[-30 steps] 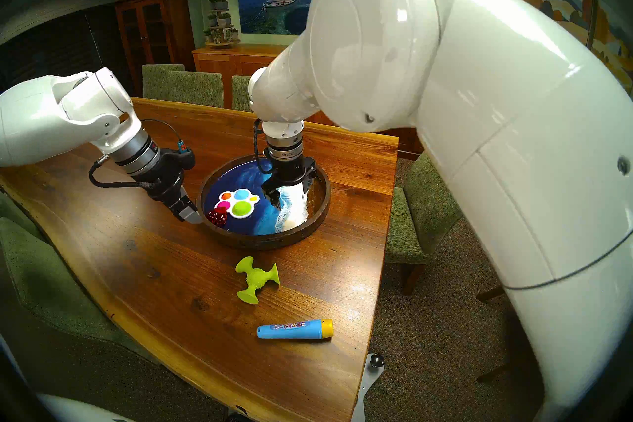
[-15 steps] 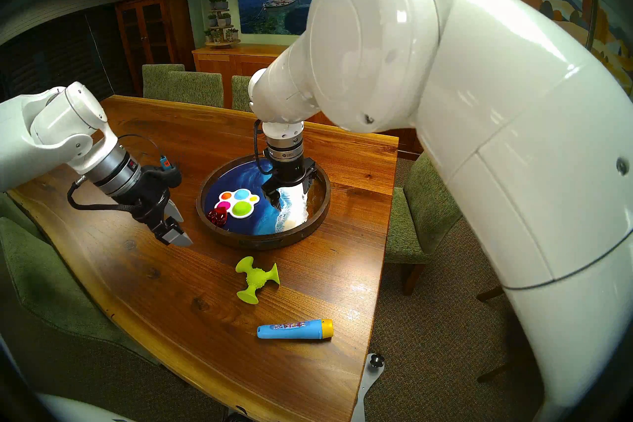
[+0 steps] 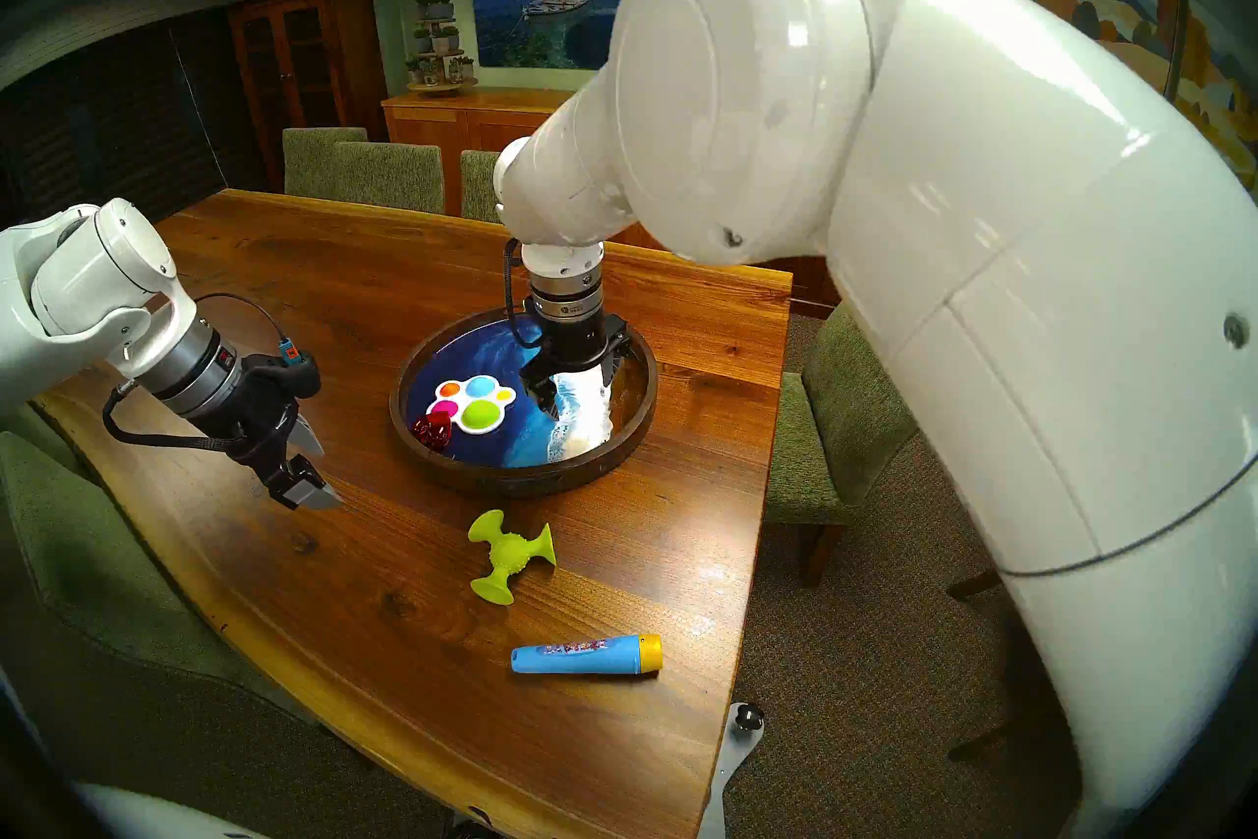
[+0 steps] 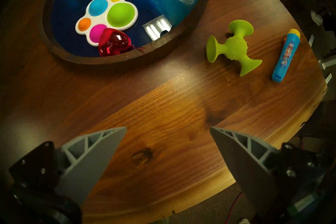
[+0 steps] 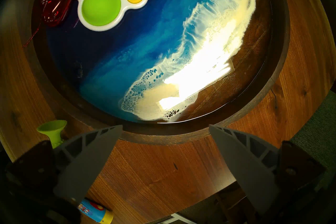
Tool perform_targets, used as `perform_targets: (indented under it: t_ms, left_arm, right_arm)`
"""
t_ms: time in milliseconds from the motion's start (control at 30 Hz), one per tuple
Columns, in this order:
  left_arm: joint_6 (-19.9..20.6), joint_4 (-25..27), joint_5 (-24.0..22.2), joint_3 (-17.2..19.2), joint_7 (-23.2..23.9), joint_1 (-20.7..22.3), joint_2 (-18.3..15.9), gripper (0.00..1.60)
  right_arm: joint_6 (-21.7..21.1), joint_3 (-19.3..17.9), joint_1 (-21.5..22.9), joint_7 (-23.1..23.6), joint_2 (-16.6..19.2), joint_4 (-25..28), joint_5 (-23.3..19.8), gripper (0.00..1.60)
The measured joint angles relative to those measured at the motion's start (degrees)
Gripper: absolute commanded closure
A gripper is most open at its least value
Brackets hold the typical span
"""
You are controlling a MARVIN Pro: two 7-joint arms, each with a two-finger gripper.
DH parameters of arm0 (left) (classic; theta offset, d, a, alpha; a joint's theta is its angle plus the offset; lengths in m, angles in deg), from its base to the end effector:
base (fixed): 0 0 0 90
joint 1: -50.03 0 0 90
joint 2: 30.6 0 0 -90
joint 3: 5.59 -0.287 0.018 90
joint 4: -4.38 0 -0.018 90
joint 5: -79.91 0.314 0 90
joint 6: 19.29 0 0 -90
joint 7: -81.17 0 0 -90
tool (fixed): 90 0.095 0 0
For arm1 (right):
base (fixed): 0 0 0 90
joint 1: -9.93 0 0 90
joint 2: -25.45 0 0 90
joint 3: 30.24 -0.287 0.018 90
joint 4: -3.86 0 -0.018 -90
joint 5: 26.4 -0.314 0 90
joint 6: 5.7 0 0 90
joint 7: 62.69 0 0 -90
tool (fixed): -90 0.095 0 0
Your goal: Put toys in center tray
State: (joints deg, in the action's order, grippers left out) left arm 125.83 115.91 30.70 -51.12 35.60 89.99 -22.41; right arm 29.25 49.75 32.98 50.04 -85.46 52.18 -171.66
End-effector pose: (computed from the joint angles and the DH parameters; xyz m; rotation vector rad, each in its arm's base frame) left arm 0.3539 0.1336 -0.1054 2.6979 -1.3042 0.4388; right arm 0.5281 0.2162 -0.1318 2.8488 1.0900 0.1447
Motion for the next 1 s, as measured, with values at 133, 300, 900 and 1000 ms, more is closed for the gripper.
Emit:
perform_targets:
  t_ms: [133,300,900,1000]
  left_arm:
    - [0.0,-0.3,2.8,-0.3,2.3,1.2,-0.9,0.0]
    - [0.0,-0.5,6.6,-0.8,5.1,2.6,-1.8,0.0]
    - [0.0,0.7,13.9,-2.2,5.2,5.3,-3.0,0.0]
    - [0.0,0.9,14.5,-2.5,5.2,5.4,-2.9,0.0]
  right_arm:
    - [0.0,0.0,0.0,0.0,0.0,0.0,0.0,0.0]
    - [0.0,0.0,0.0,0.0,0.0,0.0,0.0,0.0]
    - [0.0,-5.8,4.3,3.3,-3.8,14.3,-1.3,0.0]
    - [0.0,-7.1,5.7,3.8,-4.2,17.2,-1.8,0.0]
